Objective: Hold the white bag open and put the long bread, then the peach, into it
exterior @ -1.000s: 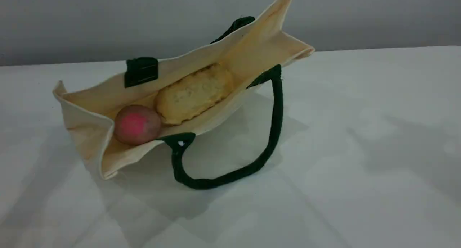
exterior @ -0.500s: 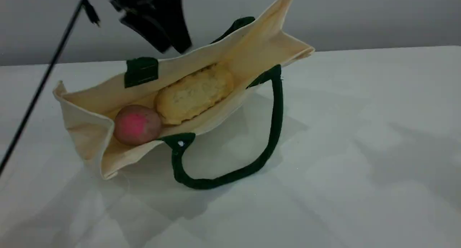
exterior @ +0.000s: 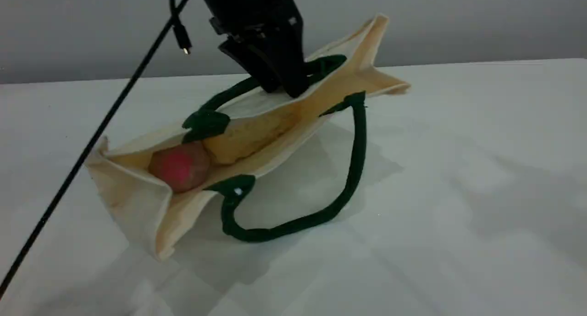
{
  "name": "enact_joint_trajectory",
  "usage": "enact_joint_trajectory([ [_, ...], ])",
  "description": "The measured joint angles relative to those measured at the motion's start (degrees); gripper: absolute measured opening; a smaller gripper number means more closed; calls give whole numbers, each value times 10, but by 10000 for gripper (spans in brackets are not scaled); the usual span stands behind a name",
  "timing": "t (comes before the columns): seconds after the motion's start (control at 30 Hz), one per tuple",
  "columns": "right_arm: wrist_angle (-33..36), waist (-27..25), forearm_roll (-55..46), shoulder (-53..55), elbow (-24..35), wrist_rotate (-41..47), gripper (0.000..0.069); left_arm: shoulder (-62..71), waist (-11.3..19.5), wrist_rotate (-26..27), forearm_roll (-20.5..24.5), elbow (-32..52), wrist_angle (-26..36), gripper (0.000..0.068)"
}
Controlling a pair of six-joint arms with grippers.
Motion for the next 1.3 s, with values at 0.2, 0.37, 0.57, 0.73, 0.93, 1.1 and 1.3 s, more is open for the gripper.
enact_joint_trajectory([
  [0.2, 4, 0, 0, 0, 0, 0, 580, 0, -14, -1, -1, 0, 1, 470],
  [0.37, 4, 0, 0, 0, 0, 0, 580, 0, -31, -3, -2, 0, 0, 470],
  [0.57, 8, 0, 0, 0, 0, 0, 580, 0, -53, -3, -2, 0, 0, 470],
  [0.73, 13, 0, 0, 0, 0, 0, 580, 0, -61, -5, -2, 0, 0, 470],
  [0.93, 14, 0, 0, -1, 0, 0, 580, -4, -62, -6, 23, -1, 0, 470],
  [1.1, 8, 0, 0, -24, 0, 1, 580, -31, -62, -57, 120, -33, 1, 470],
  [1.3, 43, 0, -14, -68, 0, 21, 580, -96, -62, -161, 239, -47, 2, 470],
])
